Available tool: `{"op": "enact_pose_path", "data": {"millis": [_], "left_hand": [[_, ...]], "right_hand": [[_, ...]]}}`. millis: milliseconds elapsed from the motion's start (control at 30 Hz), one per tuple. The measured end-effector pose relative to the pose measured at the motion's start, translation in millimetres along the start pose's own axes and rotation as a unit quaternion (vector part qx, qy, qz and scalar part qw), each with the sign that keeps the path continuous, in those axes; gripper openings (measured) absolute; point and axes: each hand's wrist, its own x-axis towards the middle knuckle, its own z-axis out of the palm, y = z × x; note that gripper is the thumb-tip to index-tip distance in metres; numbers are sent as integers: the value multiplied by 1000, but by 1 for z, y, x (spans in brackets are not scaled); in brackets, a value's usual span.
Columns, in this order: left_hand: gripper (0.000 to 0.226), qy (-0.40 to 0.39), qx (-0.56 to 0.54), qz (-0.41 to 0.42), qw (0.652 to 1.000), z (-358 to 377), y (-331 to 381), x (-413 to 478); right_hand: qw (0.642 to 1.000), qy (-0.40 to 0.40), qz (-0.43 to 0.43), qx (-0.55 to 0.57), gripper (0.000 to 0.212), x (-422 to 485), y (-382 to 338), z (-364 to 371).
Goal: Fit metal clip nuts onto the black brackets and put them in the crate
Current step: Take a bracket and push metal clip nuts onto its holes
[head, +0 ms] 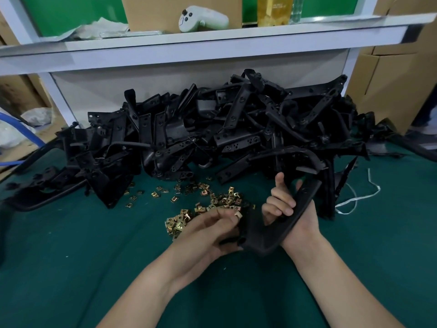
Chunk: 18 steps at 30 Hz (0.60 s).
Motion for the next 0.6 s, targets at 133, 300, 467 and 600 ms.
{"op": "enact_pose_path", "data": {"millis": [133,300,467,600], "left_hand": [[15,42,39,23,998,5,-1,1],[12,188,137,123,965,-3,3,6],[8,150,151,133,968,5,-2,3],[12,169,8,132,977,0,7,6]], "right_hand": [[992,47,-23,-119,57,6,8,5],[990,78,-54,-106,67,11,14,9],[984,93,-63,-139,17,9,21,11],[987,112,-63,-100,9,10,14,7]]}}
